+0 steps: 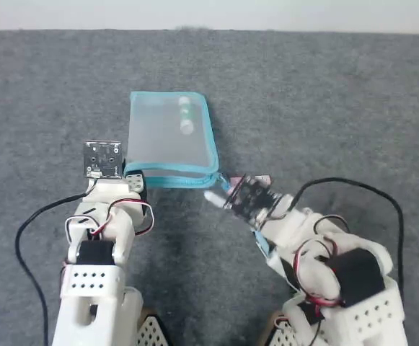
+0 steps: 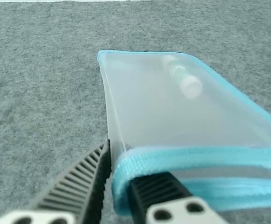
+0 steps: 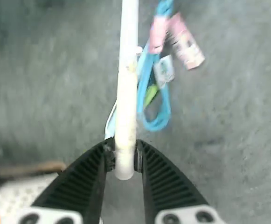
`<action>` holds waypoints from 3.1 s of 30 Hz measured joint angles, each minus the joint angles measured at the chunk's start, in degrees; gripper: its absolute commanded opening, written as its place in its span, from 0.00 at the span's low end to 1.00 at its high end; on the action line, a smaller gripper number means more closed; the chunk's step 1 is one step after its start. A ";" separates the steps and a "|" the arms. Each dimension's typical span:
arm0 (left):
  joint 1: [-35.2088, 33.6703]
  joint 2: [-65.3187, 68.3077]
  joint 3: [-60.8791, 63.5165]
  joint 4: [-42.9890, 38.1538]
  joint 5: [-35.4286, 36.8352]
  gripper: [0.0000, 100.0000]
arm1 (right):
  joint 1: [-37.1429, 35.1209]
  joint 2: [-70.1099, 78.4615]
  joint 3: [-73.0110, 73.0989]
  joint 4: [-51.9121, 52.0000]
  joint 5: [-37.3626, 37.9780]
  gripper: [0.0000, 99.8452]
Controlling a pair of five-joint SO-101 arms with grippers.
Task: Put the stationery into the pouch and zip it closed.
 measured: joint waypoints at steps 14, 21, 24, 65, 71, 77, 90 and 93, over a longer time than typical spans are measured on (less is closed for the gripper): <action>0.00 0.00 0.00 0.00 0.00 0.01 | -5.63 -0.88 -6.07 -4.66 -9.14 0.01; 0.00 0.00 0.00 0.00 0.00 0.01 | -13.63 -2.99 -14.42 -1.67 -9.14 0.01; 0.00 0.00 0.00 0.00 0.00 0.01 | -14.15 -2.99 -14.51 -1.67 -9.14 0.01; 8.18 0.00 -2.46 5.27 0.00 0.01 | -8.09 33.67 5.10 -51.16 -29.54 0.01; 12.04 0.00 -2.55 6.42 -0.09 0.01 | -8.35 42.37 3.34 -53.63 -29.98 0.11; 12.57 0.00 -2.55 6.68 0.09 0.01 | -8.18 42.37 -2.29 -46.15 -28.66 0.26; 8.35 0.00 -2.55 6.68 0.00 0.01 | 1.23 27.96 -2.81 -25.85 -18.81 0.26; 5.45 0.00 -2.55 6.68 0.00 0.01 | 3.78 27.96 -0.44 -20.57 -13.27 0.26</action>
